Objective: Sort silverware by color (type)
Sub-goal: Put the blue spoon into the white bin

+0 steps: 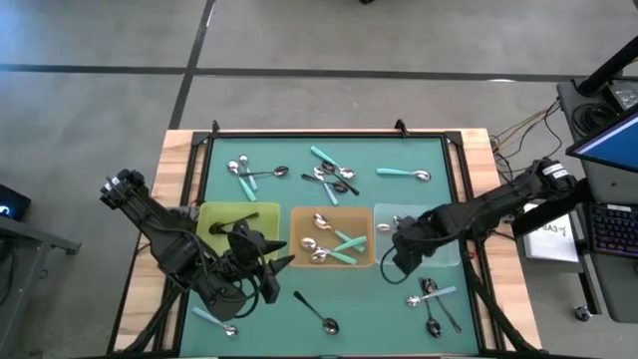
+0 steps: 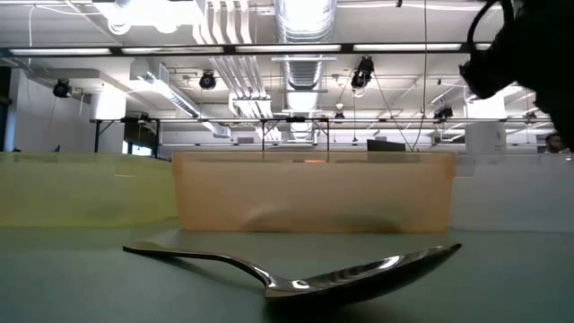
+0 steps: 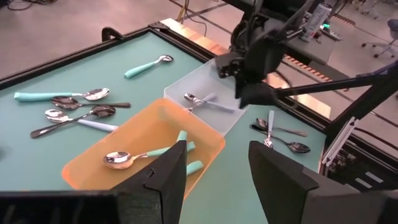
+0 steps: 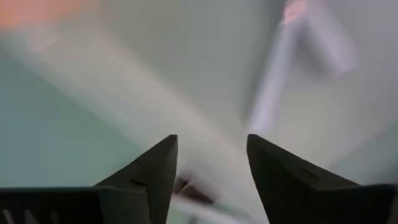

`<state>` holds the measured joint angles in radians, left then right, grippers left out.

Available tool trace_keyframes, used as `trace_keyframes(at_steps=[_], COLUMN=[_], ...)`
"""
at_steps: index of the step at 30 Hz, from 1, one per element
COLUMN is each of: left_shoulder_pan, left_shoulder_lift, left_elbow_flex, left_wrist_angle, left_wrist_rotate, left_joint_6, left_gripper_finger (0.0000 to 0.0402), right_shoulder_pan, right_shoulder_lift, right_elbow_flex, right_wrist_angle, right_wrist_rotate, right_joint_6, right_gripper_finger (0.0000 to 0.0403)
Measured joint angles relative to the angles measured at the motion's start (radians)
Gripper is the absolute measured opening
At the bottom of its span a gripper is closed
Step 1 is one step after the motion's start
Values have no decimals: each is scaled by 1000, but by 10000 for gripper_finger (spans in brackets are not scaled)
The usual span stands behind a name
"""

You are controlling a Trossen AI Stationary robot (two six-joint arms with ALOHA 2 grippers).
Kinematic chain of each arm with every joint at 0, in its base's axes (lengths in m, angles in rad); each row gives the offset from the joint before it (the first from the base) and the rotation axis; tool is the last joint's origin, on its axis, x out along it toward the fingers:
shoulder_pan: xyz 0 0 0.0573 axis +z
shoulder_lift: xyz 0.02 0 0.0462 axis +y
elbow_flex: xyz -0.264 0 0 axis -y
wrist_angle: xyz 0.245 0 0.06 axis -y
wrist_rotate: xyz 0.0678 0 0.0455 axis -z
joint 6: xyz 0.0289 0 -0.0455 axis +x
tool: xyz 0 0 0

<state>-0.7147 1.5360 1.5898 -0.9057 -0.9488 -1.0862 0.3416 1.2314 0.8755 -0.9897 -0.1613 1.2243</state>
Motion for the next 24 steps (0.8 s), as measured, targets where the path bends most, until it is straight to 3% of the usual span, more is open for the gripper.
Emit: trace_keyframes(at_steps=[14,24], left_shoulder_pan=[-2,-2], left_shoulder_lift=[1,1], left_elbow_flex=[0,0], left_wrist_angle=[-1,-1], left_wrist_rotate=[17,17], left_joint_6=[-23,-23], left_gripper_finger=[155,155], right_shoulder_pan=[387,452], right_shoulder_lift=[138,300], right_elbow_flex=[33,32], right_wrist_angle=[60,61], right_wrist_rotate=[-25,-24], right_joint_6=[-100,-168], right_gripper_finger=[166,164])
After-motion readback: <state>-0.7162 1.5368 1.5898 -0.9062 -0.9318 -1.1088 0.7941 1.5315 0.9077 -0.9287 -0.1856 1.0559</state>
